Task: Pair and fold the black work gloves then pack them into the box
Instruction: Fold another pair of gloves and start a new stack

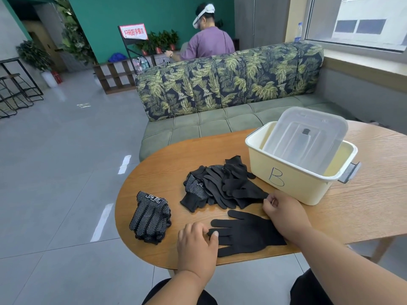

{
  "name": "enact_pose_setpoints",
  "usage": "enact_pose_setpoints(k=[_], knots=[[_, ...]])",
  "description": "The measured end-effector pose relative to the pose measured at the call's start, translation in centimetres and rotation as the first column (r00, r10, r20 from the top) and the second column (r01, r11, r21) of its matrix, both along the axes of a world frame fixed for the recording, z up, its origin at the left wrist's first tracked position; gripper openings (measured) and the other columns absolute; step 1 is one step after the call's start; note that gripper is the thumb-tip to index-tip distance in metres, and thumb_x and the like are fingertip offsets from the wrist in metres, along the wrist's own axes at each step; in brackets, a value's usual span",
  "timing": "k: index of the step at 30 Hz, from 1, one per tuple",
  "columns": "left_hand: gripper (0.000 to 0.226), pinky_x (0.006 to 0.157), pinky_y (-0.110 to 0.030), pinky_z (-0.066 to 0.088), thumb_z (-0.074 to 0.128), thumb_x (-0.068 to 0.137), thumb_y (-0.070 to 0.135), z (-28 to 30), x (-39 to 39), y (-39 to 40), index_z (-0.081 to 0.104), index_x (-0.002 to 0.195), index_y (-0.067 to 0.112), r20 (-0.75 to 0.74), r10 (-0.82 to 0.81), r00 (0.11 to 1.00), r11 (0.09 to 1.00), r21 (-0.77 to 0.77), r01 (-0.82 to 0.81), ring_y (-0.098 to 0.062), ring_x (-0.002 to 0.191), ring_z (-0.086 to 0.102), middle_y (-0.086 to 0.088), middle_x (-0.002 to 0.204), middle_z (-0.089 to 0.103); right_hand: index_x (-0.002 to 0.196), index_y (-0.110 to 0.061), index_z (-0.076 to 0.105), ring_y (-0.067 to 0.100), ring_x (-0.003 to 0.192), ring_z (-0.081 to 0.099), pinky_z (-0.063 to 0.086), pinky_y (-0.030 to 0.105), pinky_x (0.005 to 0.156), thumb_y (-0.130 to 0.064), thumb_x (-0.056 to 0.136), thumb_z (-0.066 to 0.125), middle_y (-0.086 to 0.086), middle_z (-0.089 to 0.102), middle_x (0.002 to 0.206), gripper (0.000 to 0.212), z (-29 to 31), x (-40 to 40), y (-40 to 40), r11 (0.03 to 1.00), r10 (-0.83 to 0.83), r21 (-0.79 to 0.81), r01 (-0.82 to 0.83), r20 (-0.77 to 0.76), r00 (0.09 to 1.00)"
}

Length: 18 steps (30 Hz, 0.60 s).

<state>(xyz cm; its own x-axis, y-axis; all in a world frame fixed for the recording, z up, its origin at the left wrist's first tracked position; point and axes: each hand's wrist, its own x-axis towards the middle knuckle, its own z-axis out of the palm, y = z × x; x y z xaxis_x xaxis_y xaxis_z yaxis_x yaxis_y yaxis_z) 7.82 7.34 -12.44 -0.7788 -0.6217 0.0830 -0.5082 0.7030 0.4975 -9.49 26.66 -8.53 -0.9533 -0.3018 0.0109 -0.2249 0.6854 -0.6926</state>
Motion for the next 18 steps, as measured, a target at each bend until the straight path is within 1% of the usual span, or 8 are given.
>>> enact_pose_setpoints(k=[2, 3, 5, 6, 9, 12, 15, 18], knots=[[0.023, 0.094, -0.025, 0.039, 0.054, 0.094, 0.06, -0.2, 0.1, -0.1, 0.051, 0.09, 0.037, -0.009, 0.008, 1.0, 0.999, -0.032, -0.008, -0.01, 0.1, 0.038, 0.018, 0.099, 0.045, 0.08, -0.026, 0.06, 0.018, 0.07, 0.059, 0.051, 0.039, 0.063, -0.03, 0.097, 0.063, -0.003, 0.062, 0.072, 0.018, 0.2, 0.9, 0.0, 0.995, -0.034, -0.094, 0.03, -0.037, 0.999], [0.024, 0.094, -0.025, 0.039, 0.055, 0.093, 0.061, -0.4, 0.2, -0.1, 0.052, 0.089, 0.038, -0.01, 0.007, 1.0, 0.999, -0.04, -0.007, -0.01, 0.101, 0.038, 0.018, 0.099, 0.045, 0.079, -0.027, 0.06, 0.017, 0.072, 0.059, 0.05, 0.037, 0.062, -0.031, 0.097, 0.064, -0.004, 0.062, 0.077, 0.018, 0.3, 1.3, -0.1, 0.992, -0.043, -0.119, 0.036, -0.053, 0.998], [0.023, 0.095, -0.025, 0.04, 0.055, 0.094, 0.061, -0.5, 0.2, -0.2, 0.055, 0.088, 0.039, -0.002, 0.001, 1.0, 0.999, -0.037, -0.001, -0.009, 0.102, 0.038, 0.019, 0.1, 0.045, 0.081, -0.031, 0.06, 0.013, 0.076, 0.058, 0.045, 0.03, 0.063, -0.034, 0.096, 0.065, -0.009, 0.059, 0.09, 0.017, 0.7, 1.9, -0.2, 0.991, -0.045, -0.133, 0.035, -0.075, 0.996], [0.022, 0.094, -0.024, 0.039, 0.055, 0.094, 0.059, -0.6, 0.3, -0.2, 0.056, 0.086, 0.039, -0.004, -0.003, 1.0, 0.999, -0.033, 0.003, -0.009, 0.102, 0.038, 0.019, 0.1, 0.045, 0.082, -0.032, 0.059, 0.012, 0.076, 0.058, 0.043, 0.029, 0.062, -0.036, 0.096, 0.064, -0.01, 0.059, 0.091, 0.016, 1.0, 2.1, -0.3, 0.99, -0.045, -0.135, 0.034, -0.084, 0.995], [0.023, 0.089, -0.021, 0.034, 0.057, 0.097, 0.053, -0.6, 0.3, -0.2, 0.059, 0.082, 0.037, -0.025, -0.011, 1.0, 0.999, -0.033, 0.01, -0.008, 0.1, 0.038, 0.019, 0.098, 0.045, 0.084, -0.032, 0.061, 0.015, 0.067, 0.059, 0.047, 0.031, 0.058, -0.035, 0.096, 0.063, -0.006, 0.062, 0.077, 0.013, 2.3, 2.6, -0.4, 0.984, -0.055, -0.176, 0.037, -0.094, 0.994], [0.024, 0.09, -0.02, 0.035, 0.055, 0.099, 0.048, -0.6, 0.4, -0.3, 0.059, 0.08, 0.035, -0.036, -0.023, 0.999, 0.999, -0.029, 0.022, -0.008, 0.101, 0.039, 0.019, 0.098, 0.046, 0.082, -0.03, 0.061, 0.02, 0.058, 0.058, 0.052, 0.036, 0.056, -0.032, 0.095, 0.064, -0.005, 0.061, 0.062, 0.013, 4.0, 3.1, -0.5, 0.977, -0.054, -0.21, 0.032, -0.097, 0.994], [0.024, 0.093, -0.022, 0.037, 0.053, 0.098, 0.051, -0.6, 0.4, -0.3, 0.059, 0.082, 0.034, -0.062, -0.013, 0.998, 1.0, -0.017, 0.012, -0.009, 0.102, 0.04, 0.018, 0.099, 0.046, 0.078, -0.028, 0.061, 0.018, 0.06, 0.06, 0.053, 0.038, 0.058, -0.029, 0.092, 0.066, -0.008, 0.062, 0.062, 0.015, 5.3, 3.3, -0.4, 0.974, -0.065, -0.223, 0.038, -0.117, 0.991], [0.023, 0.097, -0.025, 0.04, 0.053, 0.097, 0.058, -0.7, 0.4, -0.3, 0.06, 0.089, 0.037, -0.018, -0.016, 1.0, 0.999, -0.037, 0.016, -0.009, 0.103, 0.038, 0.017, 0.102, 0.045, 0.075, -0.024, 0.062, 0.01, 0.058, 0.058, 0.05, 0.032, 0.054, -0.024, 0.089, 0.068, -0.009, 0.064, 0.06, 0.016, 6.1, 3.5, -0.2, 0.971, -0.04, -0.239, 0.016, -0.096, 0.995]])
